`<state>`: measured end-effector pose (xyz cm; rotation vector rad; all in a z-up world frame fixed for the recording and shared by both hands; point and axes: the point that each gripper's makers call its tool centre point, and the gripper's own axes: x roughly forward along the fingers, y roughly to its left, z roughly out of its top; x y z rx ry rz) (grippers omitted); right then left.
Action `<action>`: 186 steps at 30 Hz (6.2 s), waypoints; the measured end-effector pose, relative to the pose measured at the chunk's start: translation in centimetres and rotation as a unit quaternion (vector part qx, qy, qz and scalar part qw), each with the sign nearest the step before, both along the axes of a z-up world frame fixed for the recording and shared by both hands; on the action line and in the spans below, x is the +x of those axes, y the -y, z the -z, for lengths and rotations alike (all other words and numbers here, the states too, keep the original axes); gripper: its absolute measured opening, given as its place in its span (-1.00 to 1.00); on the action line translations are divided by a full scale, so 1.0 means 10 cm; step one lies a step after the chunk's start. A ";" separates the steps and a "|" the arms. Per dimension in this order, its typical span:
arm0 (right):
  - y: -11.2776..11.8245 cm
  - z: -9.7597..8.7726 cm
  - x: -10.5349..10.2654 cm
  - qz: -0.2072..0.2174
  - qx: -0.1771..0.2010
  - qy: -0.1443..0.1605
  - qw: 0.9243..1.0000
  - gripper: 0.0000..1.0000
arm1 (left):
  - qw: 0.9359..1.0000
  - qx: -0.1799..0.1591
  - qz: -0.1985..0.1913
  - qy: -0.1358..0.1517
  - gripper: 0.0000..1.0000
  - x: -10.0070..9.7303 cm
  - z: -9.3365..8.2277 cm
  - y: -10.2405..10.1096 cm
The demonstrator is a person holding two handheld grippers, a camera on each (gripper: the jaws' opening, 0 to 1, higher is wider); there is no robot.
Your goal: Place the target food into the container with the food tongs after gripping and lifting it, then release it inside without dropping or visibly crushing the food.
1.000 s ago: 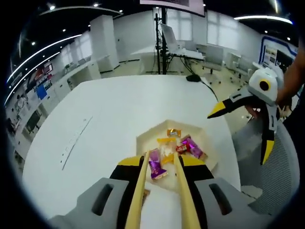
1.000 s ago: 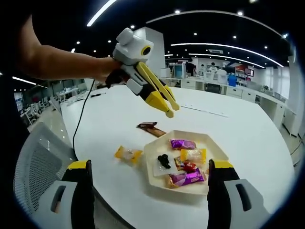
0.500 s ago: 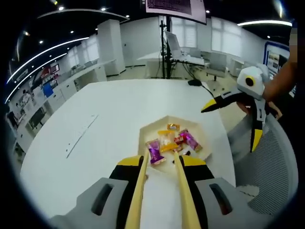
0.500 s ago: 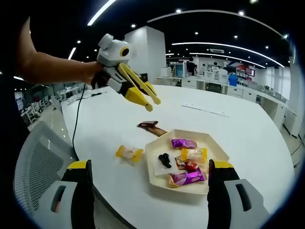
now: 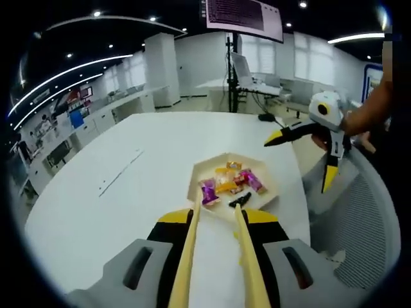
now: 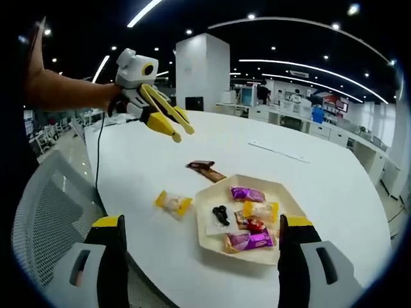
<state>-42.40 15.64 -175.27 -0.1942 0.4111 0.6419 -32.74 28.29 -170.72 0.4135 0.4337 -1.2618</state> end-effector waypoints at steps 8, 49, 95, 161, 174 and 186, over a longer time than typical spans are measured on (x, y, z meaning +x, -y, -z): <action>-0.04 -0.03 0.00 -0.009 0.012 0.008 1.000 0.99 | 0.999 -0.018 -0.037 -0.025 -0.47 -0.15 0.11 -0.20; -0.06 -0.06 0.01 -0.014 0.014 0.017 1.000 0.99 | 0.996 0.019 -0.067 -0.053 -0.47 -0.48 0.75 -0.10; -0.03 -0.07 0.02 -0.002 0.023 0.013 1.000 0.99 | 0.993 0.093 -0.041 -0.062 -0.61 -0.50 1.27 0.04; 0.01 -0.02 0.02 0.009 0.023 -0.005 1.000 0.99 | 0.994 0.092 0.002 -0.066 -0.62 0.20 0.27 -0.41; 0.01 -0.03 0.02 0.011 0.025 -0.003 1.000 0.99 | 0.993 0.099 0.012 -0.057 -0.61 0.24 0.24 -0.32; 0.02 -0.02 0.02 0.011 0.022 -0.003 1.000 0.99 | 0.993 0.101 0.016 -0.057 -0.59 0.27 0.22 -0.15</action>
